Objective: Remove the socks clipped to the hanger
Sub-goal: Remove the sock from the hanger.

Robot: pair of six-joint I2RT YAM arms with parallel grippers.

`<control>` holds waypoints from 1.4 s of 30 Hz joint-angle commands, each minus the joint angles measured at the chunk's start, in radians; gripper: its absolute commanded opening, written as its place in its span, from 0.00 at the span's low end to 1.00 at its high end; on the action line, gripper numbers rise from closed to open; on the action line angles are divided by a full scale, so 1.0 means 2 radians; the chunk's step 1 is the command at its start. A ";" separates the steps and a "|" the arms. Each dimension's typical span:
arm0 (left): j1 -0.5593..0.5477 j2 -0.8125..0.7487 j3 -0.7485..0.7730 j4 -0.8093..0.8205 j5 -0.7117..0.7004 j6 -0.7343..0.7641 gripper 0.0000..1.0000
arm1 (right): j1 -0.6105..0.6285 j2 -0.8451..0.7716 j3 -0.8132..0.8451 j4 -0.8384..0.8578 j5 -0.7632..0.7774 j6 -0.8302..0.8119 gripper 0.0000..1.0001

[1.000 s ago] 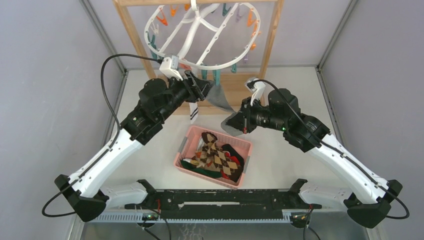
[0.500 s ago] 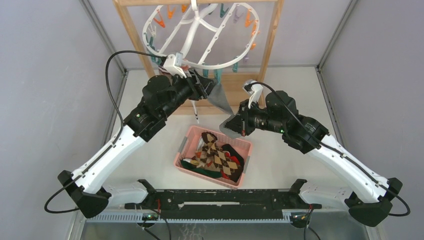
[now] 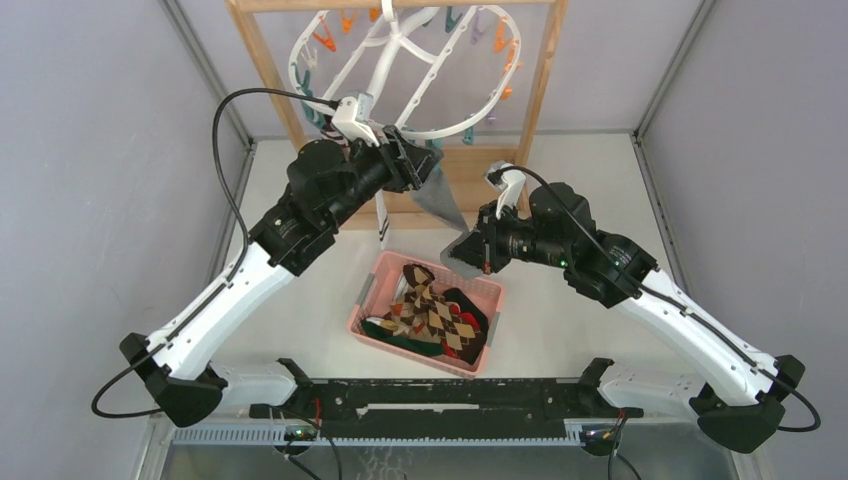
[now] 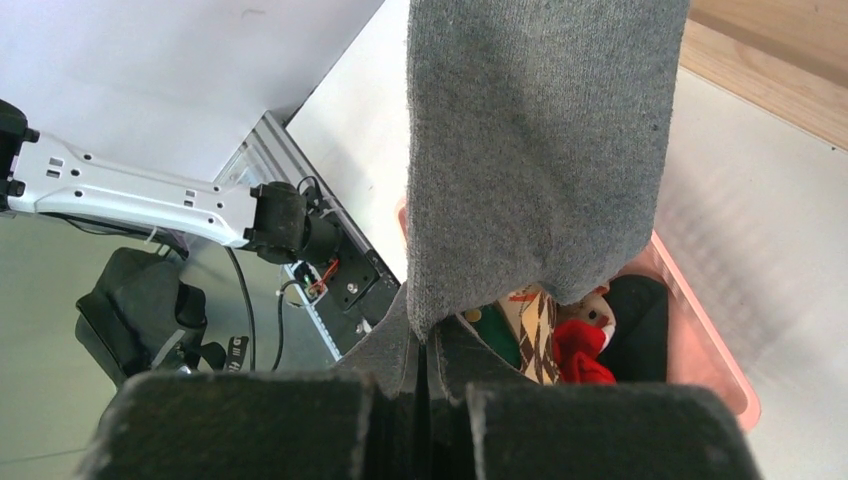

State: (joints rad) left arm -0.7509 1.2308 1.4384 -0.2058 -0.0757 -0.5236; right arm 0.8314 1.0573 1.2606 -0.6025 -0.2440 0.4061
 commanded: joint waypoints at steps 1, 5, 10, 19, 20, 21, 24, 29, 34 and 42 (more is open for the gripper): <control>-0.007 0.007 0.033 -0.006 -0.009 0.019 0.60 | 0.004 -0.006 0.003 0.009 0.007 -0.012 0.00; -0.010 0.014 0.034 -0.009 -0.016 0.024 0.59 | 0.004 -0.007 0.002 0.007 0.005 -0.015 0.00; -0.010 0.016 0.034 -0.008 -0.028 0.028 0.58 | 0.003 -0.007 0.002 0.004 0.002 -0.019 0.00; -0.011 0.020 0.040 -0.008 -0.047 0.040 0.74 | 0.002 -0.010 -0.003 0.003 -0.003 -0.022 0.00; -0.010 0.020 0.041 -0.009 -0.049 0.042 0.75 | 0.000 -0.012 -0.005 0.006 -0.004 -0.021 0.00; -0.010 0.020 0.041 -0.010 -0.049 0.043 0.76 | -0.002 -0.013 -0.006 0.007 -0.006 -0.021 0.00; -0.008 0.020 0.045 -0.016 -0.050 0.046 0.77 | -0.005 -0.014 -0.008 0.005 -0.008 -0.020 0.00; 0.010 0.013 0.029 -0.006 -0.027 0.034 0.76 | -0.007 -0.016 -0.011 0.006 -0.012 -0.020 0.00; 0.030 0.007 0.010 0.025 0.011 0.024 0.72 | -0.007 -0.022 -0.018 0.008 -0.012 -0.017 0.00; 0.046 0.009 0.004 0.051 0.066 0.013 0.64 | -0.007 -0.022 -0.019 0.007 -0.012 -0.015 0.00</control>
State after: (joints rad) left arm -0.6739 1.2755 1.4513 -0.1967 -0.0193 -0.4816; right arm 0.8196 1.0340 1.2217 -0.6079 -0.2642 0.3828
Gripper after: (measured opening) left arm 0.653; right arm 0.009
